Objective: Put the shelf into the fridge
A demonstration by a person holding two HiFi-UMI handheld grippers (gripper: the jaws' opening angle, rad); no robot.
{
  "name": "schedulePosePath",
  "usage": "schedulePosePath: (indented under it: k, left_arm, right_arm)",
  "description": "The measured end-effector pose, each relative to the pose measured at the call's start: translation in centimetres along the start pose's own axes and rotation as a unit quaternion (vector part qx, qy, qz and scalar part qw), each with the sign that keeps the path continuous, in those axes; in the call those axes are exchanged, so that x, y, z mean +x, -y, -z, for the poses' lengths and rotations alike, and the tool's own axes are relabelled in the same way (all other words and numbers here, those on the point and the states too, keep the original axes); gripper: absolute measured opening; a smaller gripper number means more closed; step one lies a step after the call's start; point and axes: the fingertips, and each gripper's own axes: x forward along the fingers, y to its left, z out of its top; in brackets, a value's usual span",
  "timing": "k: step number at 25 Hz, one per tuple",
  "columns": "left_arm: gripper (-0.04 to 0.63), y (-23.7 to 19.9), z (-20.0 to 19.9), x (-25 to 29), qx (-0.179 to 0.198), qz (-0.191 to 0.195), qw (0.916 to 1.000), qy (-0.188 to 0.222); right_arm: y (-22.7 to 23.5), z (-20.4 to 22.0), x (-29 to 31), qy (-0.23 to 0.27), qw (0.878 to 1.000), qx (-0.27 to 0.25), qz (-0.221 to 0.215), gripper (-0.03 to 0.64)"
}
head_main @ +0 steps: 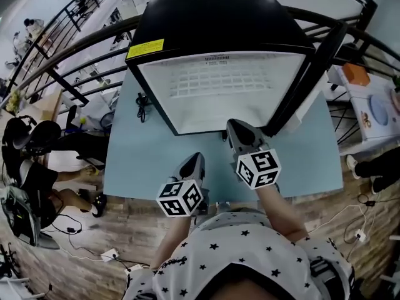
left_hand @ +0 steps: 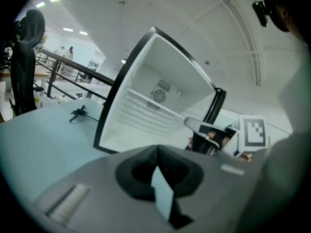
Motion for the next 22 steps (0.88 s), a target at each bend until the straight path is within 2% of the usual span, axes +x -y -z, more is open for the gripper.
schedulePosePath:
  k: [10, 22]
  left_arm:
    - [0.006, 2.1, 1.3, -4.7, 0.006, 0.027, 0.9996, -0.006]
    - [0.006, 2.7, 5.8, -13.8, 0.002, 0.027, 0.9996, -0.010]
  right_arm:
    - [-5.1, 1.2, -7.6, -0.014, 1.000, 0.022, -0.007, 0.021]
    - [-12.8, 4.5, -16.3, -0.038, 0.999, 0.035, -0.014, 0.021]
